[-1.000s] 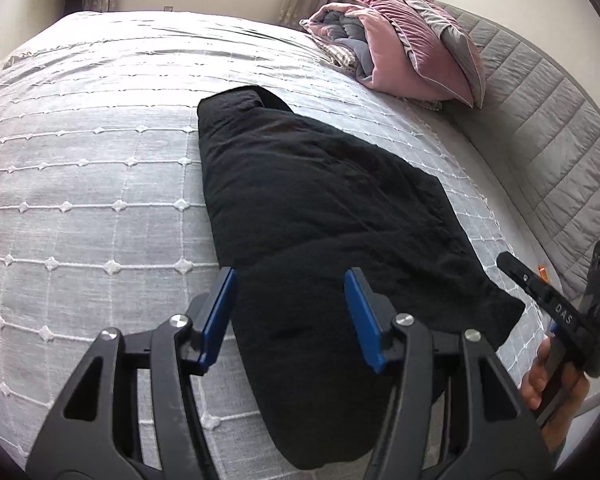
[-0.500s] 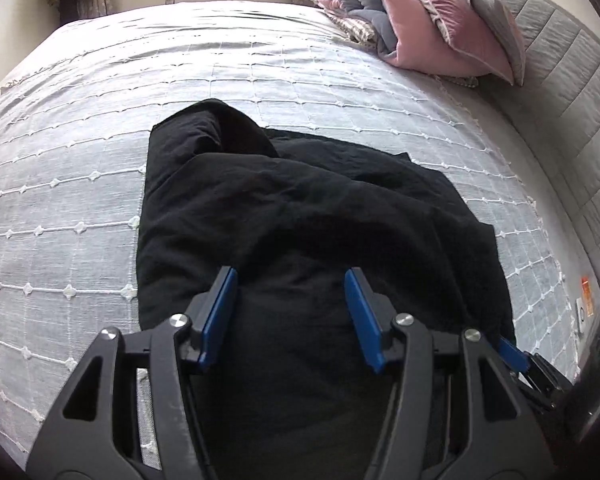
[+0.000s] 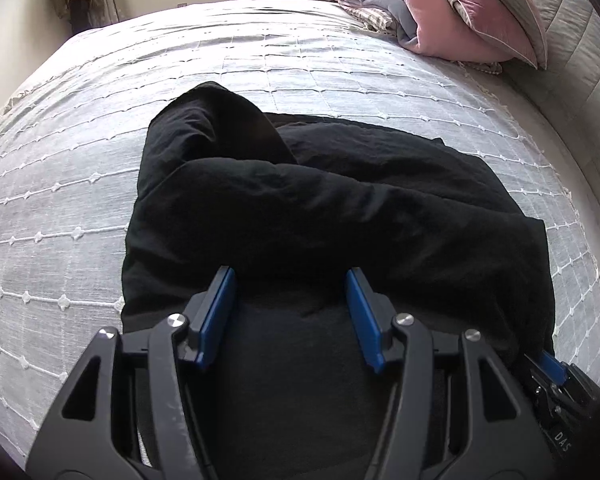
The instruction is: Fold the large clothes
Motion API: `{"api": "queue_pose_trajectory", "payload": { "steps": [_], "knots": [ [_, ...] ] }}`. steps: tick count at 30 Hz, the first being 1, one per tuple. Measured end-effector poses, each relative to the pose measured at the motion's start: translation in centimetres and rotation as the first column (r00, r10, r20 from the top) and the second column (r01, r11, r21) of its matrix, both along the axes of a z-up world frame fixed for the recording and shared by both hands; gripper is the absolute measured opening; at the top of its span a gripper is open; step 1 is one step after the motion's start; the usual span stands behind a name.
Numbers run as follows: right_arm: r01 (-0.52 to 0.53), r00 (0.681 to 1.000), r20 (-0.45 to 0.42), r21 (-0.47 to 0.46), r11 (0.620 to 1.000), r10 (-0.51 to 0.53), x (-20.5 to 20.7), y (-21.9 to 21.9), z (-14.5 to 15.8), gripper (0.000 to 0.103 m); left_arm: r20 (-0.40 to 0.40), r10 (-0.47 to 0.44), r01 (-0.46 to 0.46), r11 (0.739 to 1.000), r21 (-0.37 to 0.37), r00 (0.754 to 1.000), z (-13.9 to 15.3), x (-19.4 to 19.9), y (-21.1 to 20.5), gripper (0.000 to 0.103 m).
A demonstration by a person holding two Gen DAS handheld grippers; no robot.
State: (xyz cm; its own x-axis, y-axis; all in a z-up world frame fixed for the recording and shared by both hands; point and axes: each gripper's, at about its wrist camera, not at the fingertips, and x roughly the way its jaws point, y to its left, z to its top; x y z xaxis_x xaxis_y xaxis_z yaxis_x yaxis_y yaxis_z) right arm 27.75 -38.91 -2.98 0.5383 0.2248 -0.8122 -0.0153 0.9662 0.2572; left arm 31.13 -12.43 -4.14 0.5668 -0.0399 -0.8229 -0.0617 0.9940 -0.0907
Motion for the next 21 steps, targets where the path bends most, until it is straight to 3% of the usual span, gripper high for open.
{"api": "queue_pose_trajectory", "payload": {
  "steps": [3, 9, 14, 16, 18, 21],
  "knots": [
    [-0.002, 1.000, -0.005, 0.036, 0.999, 0.002, 0.3, -0.6, -0.5, 0.036, 0.045, 0.003, -0.004, 1.000, 0.018, 0.999, -0.1, -0.8, -0.3, 0.058],
    [-0.034, 0.998, 0.042, -0.071, 0.997, 0.037, -0.3, 0.6, 1.0, 0.041, 0.038, 0.051, -0.048, 0.996, -0.076, 0.998, 2.5, -3.4, 2.9, 0.058],
    [-0.019, 0.995, 0.093, -0.099, 0.995, 0.028, -1.9, 0.4, 3.6, 0.059, 0.040, 0.085, -0.078, 0.985, -0.154, 0.996, 2.9, -10.3, 6.7, 0.058],
    [0.000, 0.992, 0.127, -0.127, 0.992, 0.016, -2.7, 0.4, 4.7, 0.066, 0.006, 0.053, -0.050, 0.979, -0.197, 0.999, 2.0, -13.2, 7.0, 0.058],
    [0.017, 0.991, 0.133, -0.133, 0.991, 0.001, -3.2, 0.1, 5.1, 0.066, 0.025, 0.006, -0.001, 0.976, -0.216, 1.000, 1.9, -16.1, 6.4, 0.058],
    [0.020, 0.995, 0.099, -0.122, 0.992, -0.008, -3.4, 0.1, 4.5, 0.066, 0.068, -0.097, 0.106, 0.983, -0.148, 0.993, 1.6, -19.1, 3.7, 0.058]
  ]
}}
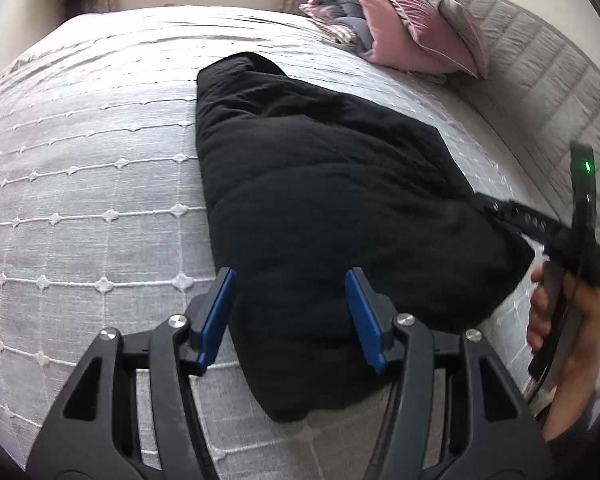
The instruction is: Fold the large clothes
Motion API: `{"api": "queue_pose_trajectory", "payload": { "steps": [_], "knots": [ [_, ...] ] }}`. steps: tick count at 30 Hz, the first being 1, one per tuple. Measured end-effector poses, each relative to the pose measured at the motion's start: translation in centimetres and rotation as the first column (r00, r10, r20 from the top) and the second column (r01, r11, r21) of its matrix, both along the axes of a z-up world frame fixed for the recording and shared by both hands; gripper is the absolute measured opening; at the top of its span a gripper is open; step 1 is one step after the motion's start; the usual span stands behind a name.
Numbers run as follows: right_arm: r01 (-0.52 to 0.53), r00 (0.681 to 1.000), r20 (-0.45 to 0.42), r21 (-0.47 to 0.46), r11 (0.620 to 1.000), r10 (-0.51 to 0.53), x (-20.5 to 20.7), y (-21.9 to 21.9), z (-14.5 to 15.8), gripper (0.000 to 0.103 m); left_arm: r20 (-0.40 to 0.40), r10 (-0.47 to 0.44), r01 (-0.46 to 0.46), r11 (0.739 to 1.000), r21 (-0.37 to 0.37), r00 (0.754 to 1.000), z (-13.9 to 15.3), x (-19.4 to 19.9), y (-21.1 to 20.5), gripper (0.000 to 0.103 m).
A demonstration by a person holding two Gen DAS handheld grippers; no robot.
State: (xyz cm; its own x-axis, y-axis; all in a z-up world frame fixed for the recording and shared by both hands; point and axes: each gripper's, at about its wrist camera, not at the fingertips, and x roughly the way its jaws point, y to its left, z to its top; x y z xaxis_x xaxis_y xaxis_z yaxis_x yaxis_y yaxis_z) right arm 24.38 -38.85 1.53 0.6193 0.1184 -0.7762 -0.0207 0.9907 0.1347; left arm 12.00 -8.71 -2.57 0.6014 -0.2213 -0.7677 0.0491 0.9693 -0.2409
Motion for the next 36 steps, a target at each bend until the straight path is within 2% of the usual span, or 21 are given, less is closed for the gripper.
{"api": "queue_pose_trajectory", "payload": {
  "steps": [2, 4, 6, 8, 10, 11, 13, 15, 17, 18, 20, 22, 25, 28, 32, 36],
  "knots": [
    [0.006, 1.000, -0.018, -0.010, 1.000, -0.006, -0.1, -0.2, -0.4, 0.066, 0.005, 0.013, -0.013, 0.999, 0.036, 1.000, -0.9, -0.7, -0.9, 0.060],
    [0.008, 0.999, -0.034, 0.024, 1.000, -0.007, -0.2, -0.7, -0.7, 0.066, 0.003, 0.036, -0.037, 0.997, 0.062, 0.999, -1.7, -0.9, -1.2, 0.065],
    [0.014, 0.999, -0.046, 0.062, 0.998, -0.012, -0.4, -1.2, -1.1, 0.067, 0.000, 0.060, -0.060, 0.997, 0.042, 0.998, -2.4, -1.1, -0.9, 0.068],
    [0.023, 0.998, -0.053, 0.093, 0.995, -0.018, -0.7, -1.9, -1.4, 0.074, -0.001, 0.059, -0.059, 0.998, 0.034, 0.998, -2.5, -1.2, -0.8, 0.070],
    [0.042, 0.998, -0.056, 0.138, 0.990, -0.035, -0.9, -2.7, -1.4, 0.077, -0.028, 0.051, -0.052, 0.998, -0.022, 0.998, -2.3, -0.7, 0.3, 0.071],
    [0.053, 0.997, -0.058, 0.177, 0.983, -0.043, -1.1, -3.3, -1.3, 0.077, -0.050, 0.048, -0.051, 0.996, -0.077, 0.998, -2.1, -0.4, 1.1, 0.071],
    [0.068, 0.997, -0.056, 0.238, 0.969, -0.056, -1.3, -4.4, -1.0, 0.079, -0.098, 0.058, -0.078, 0.973, -0.217, 0.994, -2.1, 0.4, 3.3, 0.072],
    [0.106, 0.994, -0.057, 0.239, 0.965, -0.095, -1.4, -5.4, -1.0, 0.086, -0.148, 0.086, -0.132, 0.934, -0.333, 0.985, -2.7, 1.4, 5.5, 0.072],
    [0.144, 0.987, -0.093, 0.193, 0.971, -0.128, -0.9, -6.1, -2.0, 0.087, -0.185, 0.107, -0.176, 0.891, -0.418, 0.977, -3.6, 1.8, 7.1, 0.073],
    [0.144, 0.985, -0.125, 0.206, 0.968, -0.120, -0.4, -6.2, -2.7, 0.087, -0.202, 0.107, -0.190, 0.873, -0.449, 0.973, -4.1, 2.1, 7.6, 0.074],
    [0.142, 0.979, -0.180, 0.289, 0.947, -0.092, 0.3, -6.5, -4.0, 0.087, -0.226, 0.093, -0.196, 0.847, -0.493, 0.970, -4.9, 2.6, 8.2, 0.075],
    [0.161, 0.973, -0.213, 0.361, 0.918, -0.087, 0.7, -7.1, -4.8, 0.087, -0.220, 0.108, -0.209, 0.834, -0.511, 0.970, -5.1, 2.7, 8.3, 0.078],
    [0.168, 0.968, -0.244, 0.434, 0.885, -0.064, 1.0, -7.6, -5.7, 0.087, -0.216, 0.095, -0.198, 0.827, -0.526, 0.972, -5.6, 3.1, 7.8, 0.083],
    [0.154, 0.969, -0.243, 0.453, 0.878, -0.045, 1.1, -7.6, -6.2, 0.087, -0.240, 0.067, -0.196, 0.801, -0.565, 0.969, -6.5, 3.6, 7.2, 0.089],
    [0.140, 0.970, -0.242, 0.450, 0.882, -0.030, 1.2, -7.4, -6.5, 0.088, -0.253, 0.052, -0.200, 0.770, -0.606, 0.966, -7.3, 4.1, 6.5, 0.091],
    [0.124, 0.971, -0.238, 0.458, 0.880, -0.013, 1.7, -7.4, -7.0, 0.088, -0.249, 0.048, -0.194, 0.772, -0.606, 0.967, -7.2, 4.7, 6.1, 0.093]
  ]
}}
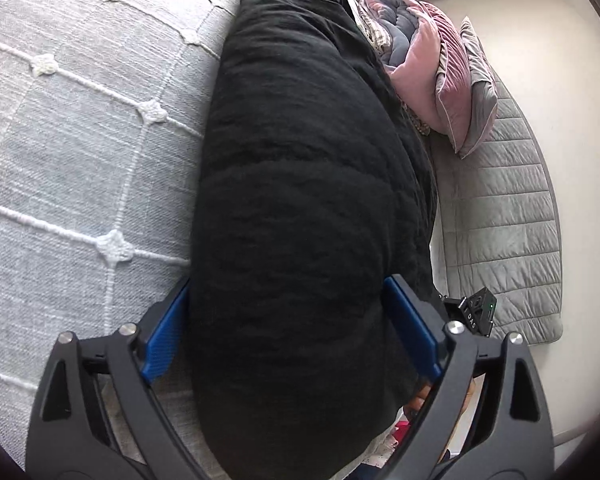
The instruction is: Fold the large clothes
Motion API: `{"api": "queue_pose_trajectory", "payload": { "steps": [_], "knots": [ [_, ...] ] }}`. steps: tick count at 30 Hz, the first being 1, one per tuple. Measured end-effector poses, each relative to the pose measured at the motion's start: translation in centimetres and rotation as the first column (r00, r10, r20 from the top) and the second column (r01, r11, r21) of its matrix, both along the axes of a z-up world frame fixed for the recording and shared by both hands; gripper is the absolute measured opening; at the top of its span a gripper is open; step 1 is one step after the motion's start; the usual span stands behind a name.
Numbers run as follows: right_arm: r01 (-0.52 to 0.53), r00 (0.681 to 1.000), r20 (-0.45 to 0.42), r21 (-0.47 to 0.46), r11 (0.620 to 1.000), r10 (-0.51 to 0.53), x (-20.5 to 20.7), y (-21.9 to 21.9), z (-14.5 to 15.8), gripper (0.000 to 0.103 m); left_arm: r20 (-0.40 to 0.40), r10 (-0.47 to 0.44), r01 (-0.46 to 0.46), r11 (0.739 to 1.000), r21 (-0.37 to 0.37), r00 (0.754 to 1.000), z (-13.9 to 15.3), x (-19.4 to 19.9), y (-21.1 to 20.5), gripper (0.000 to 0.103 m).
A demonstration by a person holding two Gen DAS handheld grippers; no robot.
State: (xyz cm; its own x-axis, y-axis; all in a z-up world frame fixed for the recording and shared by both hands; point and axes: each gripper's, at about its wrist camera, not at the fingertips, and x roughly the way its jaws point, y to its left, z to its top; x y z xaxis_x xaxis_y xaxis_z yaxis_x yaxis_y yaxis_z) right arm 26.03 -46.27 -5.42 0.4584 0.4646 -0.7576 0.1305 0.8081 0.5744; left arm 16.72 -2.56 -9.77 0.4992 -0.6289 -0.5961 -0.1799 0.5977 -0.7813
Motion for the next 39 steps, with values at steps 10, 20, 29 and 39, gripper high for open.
{"api": "queue_pose_trajectory", "payload": {
  "steps": [10, 20, 29, 39],
  "knots": [
    [-0.065, 0.998, 0.012, 0.217, 0.974, 0.064, 0.6, 0.4, -1.3, 0.051, 0.015, 0.022, -0.023, 0.999, 0.045, 1.000, 0.5, -0.1, -0.5, 0.089],
    [-0.086, 0.995, 0.054, 0.104, 0.991, 0.081, -0.2, 1.8, 1.2, 0.030, 0.045, 0.043, -0.050, 0.985, 0.167, 0.998, 1.5, -0.6, -1.1, 0.069],
    [-0.131, 0.970, 0.200, -0.043, 0.990, 0.137, -1.4, 5.4, 5.7, 0.024, 0.116, 0.035, -0.068, 0.953, 0.294, 0.993, 2.6, -1.0, -2.0, 0.059],
    [-0.180, 0.919, 0.326, -0.152, 0.972, 0.221, -2.8, 8.8, 9.4, 0.021, 0.214, 0.002, -0.084, 0.922, 0.377, 0.977, 5.4, -0.9, -3.9, 0.054]
  ]
}}
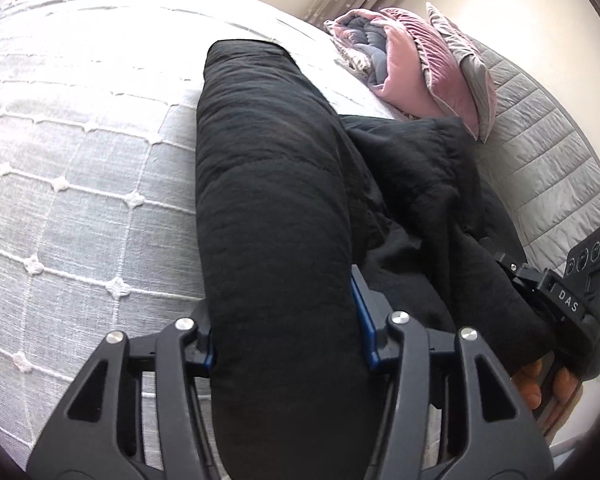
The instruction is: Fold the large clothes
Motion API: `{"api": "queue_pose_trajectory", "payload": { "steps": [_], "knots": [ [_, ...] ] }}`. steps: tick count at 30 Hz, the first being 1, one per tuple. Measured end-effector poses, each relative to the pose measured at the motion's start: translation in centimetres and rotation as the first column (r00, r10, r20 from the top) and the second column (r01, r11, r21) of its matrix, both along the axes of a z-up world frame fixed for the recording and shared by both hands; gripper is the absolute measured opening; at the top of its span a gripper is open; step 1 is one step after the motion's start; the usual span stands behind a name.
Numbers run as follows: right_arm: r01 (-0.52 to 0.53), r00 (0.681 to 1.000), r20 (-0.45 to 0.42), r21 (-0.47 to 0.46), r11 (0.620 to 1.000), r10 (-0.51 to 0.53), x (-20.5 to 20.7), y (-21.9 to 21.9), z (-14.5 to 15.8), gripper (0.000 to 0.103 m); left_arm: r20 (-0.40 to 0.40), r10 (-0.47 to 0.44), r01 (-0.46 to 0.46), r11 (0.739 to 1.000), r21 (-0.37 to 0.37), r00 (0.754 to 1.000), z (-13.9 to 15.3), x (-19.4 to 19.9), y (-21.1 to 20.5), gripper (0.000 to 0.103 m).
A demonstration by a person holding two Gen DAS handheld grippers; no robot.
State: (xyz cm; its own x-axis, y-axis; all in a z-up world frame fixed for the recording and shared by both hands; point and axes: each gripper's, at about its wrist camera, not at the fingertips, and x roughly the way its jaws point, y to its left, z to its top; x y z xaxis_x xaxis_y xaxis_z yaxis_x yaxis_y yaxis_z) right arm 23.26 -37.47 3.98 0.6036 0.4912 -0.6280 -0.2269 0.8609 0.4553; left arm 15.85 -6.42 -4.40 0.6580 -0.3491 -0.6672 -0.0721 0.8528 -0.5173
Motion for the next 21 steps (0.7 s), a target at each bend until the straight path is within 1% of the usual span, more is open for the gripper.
{"api": "queue_pose_trajectory", "payload": {
  "steps": [3, 6, 11, 13, 17, 19, 20, 21],
  "knots": [
    [0.008, 0.998, 0.055, -0.002, 1.000, -0.008, -0.8, -0.5, 1.4, 0.020, 0.034, -0.026, 0.026, 1.000, 0.000, 0.999, 1.1, -0.3, -1.0, 0.053],
    [0.026, 0.994, 0.107, -0.001, 1.000, -0.026, -1.7, -1.5, 2.9, 0.019, 0.099, -0.058, 0.057, 0.998, 0.011, 0.993, 2.5, -0.3, -2.8, 0.053],
    [0.079, 0.976, 0.206, -0.006, 0.997, -0.076, -3.0, -5.5, 5.9, 0.018, 0.195, -0.095, 0.105, 0.994, -0.040, 0.976, 4.3, 1.2, -7.1, 0.053],
    [0.103, 0.964, 0.249, -0.013, 0.995, -0.096, -2.9, -8.6, 7.7, 0.018, 0.223, -0.114, 0.134, 0.988, -0.076, 0.968, 5.2, 2.3, -9.9, 0.053],
    [0.176, 0.945, 0.283, -0.017, 0.984, -0.164, -1.3, -16.9, 10.7, 0.017, 0.244, -0.159, 0.194, 0.973, -0.128, 0.957, 7.1, 4.8, -17.0, 0.053],
    [0.234, 0.936, 0.273, -0.011, 0.972, -0.222, 0.0, -22.2, 11.2, 0.016, 0.222, -0.184, 0.222, 0.962, -0.158, 0.957, 6.6, 5.9, -20.7, 0.054],
    [0.265, 0.932, 0.258, -0.003, 0.964, -0.255, 0.6, -24.7, 11.2, 0.016, 0.198, -0.199, 0.235, 0.956, -0.177, 0.960, 6.0, 6.7, -22.5, 0.054],
    [0.314, 0.923, 0.232, 0.008, 0.949, -0.307, 1.4, -27.8, 10.6, 0.015, 0.162, -0.222, 0.253, 0.944, -0.210, 0.962, 4.7, 7.7, -24.5, 0.056]
  ]
}}
